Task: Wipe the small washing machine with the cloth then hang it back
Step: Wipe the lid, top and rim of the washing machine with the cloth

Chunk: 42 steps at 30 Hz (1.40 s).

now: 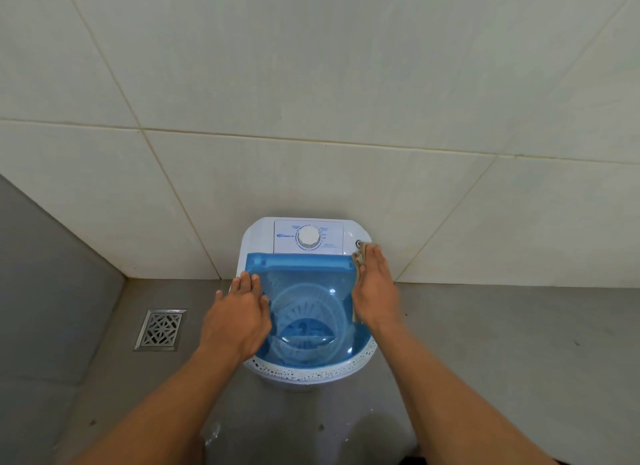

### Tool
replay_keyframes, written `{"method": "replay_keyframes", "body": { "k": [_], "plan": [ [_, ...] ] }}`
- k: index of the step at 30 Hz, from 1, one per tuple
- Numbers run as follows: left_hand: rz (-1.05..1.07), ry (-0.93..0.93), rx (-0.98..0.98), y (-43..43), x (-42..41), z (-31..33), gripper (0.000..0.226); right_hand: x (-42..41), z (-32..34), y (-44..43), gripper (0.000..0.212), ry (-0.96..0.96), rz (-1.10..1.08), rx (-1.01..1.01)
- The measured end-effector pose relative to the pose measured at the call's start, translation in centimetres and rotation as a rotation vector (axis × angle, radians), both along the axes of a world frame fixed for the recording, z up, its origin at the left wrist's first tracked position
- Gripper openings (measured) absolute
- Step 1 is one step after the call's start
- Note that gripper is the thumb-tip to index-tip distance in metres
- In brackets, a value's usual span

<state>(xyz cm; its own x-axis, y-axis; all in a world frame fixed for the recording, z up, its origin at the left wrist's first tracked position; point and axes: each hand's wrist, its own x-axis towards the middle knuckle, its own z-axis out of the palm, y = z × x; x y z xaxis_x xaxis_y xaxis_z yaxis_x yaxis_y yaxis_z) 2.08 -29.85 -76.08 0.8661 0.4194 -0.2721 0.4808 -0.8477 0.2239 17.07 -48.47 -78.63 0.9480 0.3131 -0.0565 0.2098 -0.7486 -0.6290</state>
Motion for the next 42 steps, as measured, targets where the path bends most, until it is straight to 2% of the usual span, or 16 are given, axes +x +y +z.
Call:
{"method": "replay_keyframes", "body": {
  "k": [4, 8, 10, 13, 18, 23, 33, 40, 42],
  "plan": [
    [-0.013, -0.005, 0.016, 0.0, 0.1, 0.3, 0.054, -1.6, 0.0, -0.8, 0.056, -0.031, 0.016, -0.028],
    [0.000, -0.001, -0.001, -0.1, 0.1, 0.2, 0.055, -3.4, 0.0, -0.5, 0.078, -0.088, 0.031, -0.141],
    [0.003, 0.003, -0.003, -0.1, 0.1, 0.2, 0.055, -4.0, 0.2, 0.4, 0.082, -0.126, 0.031, -0.182],
    [-0.002, -0.005, -0.006, -0.1, 0.0, 0.4, 0.054, -4.9, 0.2, 2.8, 0.080, -0.210, 0.138, -0.225],
    [-0.007, 0.002, 0.002, -0.2, 0.1, 0.7, 0.054, -6.5, 0.6, 6.5, 0.077, -0.226, 0.365, -0.238],
    [-0.010, 0.006, -0.006, 0.0, 0.0, 0.5, 0.055, -5.8, -0.1, 4.9, 0.074, -0.279, 0.539, -0.242],
    [-0.021, 0.021, -0.014, 0.2, 0.1, 0.5, 0.056, -2.7, 0.3, 1.1, 0.078, -0.170, 0.263, -0.194],
    [-0.017, 0.026, -0.031, 0.5, 0.0, 0.6, 0.056, -3.0, 0.1, 1.0, 0.073, -0.078, -0.079, -0.084],
    [-0.023, 0.027, -0.032, 0.6, 0.2, 0.7, 0.056, -3.6, 0.2, 1.4, 0.076, -0.094, -0.125, -0.117]
  ]
}}
